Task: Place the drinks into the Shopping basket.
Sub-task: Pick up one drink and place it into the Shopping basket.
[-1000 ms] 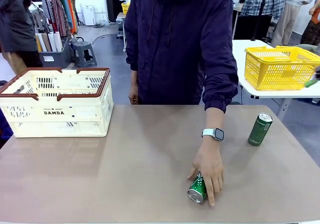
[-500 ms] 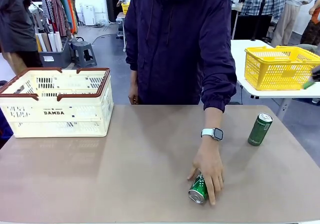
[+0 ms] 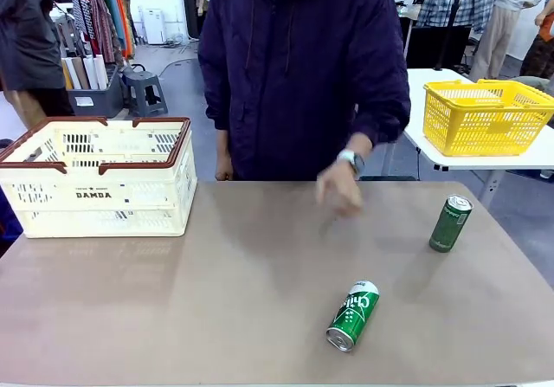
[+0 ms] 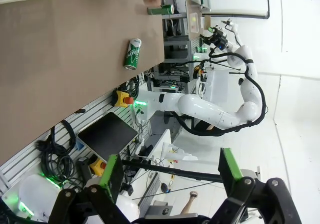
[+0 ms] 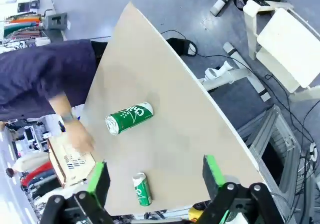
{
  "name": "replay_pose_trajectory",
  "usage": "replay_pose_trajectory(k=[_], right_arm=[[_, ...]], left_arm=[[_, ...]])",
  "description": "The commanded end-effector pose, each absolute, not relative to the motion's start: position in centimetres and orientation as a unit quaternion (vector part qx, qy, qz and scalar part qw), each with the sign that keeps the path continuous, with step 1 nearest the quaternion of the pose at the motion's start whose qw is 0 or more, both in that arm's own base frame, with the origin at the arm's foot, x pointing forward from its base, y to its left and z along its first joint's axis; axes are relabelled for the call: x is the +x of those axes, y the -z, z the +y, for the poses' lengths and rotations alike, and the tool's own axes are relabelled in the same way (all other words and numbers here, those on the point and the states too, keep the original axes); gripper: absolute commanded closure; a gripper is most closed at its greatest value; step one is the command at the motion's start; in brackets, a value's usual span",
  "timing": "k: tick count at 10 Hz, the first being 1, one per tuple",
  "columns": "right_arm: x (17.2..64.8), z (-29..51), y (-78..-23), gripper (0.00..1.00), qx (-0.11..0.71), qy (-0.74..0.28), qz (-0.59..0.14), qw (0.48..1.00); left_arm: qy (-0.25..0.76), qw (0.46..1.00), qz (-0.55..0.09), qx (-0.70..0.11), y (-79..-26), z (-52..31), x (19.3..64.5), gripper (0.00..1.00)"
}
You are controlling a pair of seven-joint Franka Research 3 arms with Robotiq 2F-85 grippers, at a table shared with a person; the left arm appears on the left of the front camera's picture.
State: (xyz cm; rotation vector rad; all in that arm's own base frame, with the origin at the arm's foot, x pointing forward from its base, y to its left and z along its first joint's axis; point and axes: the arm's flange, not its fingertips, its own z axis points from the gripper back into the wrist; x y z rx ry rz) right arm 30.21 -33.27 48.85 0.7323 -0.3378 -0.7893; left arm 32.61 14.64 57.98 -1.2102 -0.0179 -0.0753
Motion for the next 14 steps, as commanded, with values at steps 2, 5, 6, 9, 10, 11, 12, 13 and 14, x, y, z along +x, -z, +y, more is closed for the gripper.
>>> replay_pose_trajectory(k=[2, 5, 6, 9, 10, 11, 12, 13, 14], right_arm=[[34.1, -29.7, -48.8, 0.0, 0.34, 0.334, -0.16, 0.864], [40.9, -20.9, -51.2, 0.0, 0.248, 0.249, -0.13, 0.927], [43.1, -16.8, -51.6, 0.0, 0.225, 0.204, -0.106, 0.947], [46.4, -6.3, -49.7, 0.0, 0.074, 0.119, -0.089, 0.986], [46.0, -4.1, -49.5, 0.0, 0.016, 0.102, -0.143, 0.984], [45.0, -1.9, -49.2, 0.0, -0.001, 0.073, -0.177, 0.982], [43.7, 0.0, -48.9, 0.0, -0.008, 0.047, -0.205, 0.978], [46.7, -2.0, -49.8, 0.0, 0.034, 0.064, -0.128, 0.989], [46.7, -2.0, -49.8, 0.0, 0.034, 0.064, -0.128, 0.989]], left_arm=[[0.032, 0.818, -0.012, -0.574, -58.2, 14.5, 32.5, 0.0], [0.032, 0.818, -0.012, -0.574, -58.2, 14.5, 32.5, 0.0], [0.032, 0.818, -0.012, -0.574, -58.2, 14.5, 32.5, 0.0], [0.032, 0.818, -0.012, -0.574, -58.2, 14.5, 32.5, 0.0], [0.032, 0.818, -0.012, -0.574, -58.2, 14.5, 32.5, 0.0], [0.032, 0.818, -0.012, -0.574, -58.2, 14.5, 32.5, 0.0], [0.032, 0.818, -0.012, -0.574, -58.2, 14.5, 32.5, 0.0], [0.032, 0.818, -0.012, -0.574, -58.2, 14.5, 32.5, 0.0], [0.032, 0.818, -0.012, -0.574, -58.2, 14.5, 32.5, 0.0]])
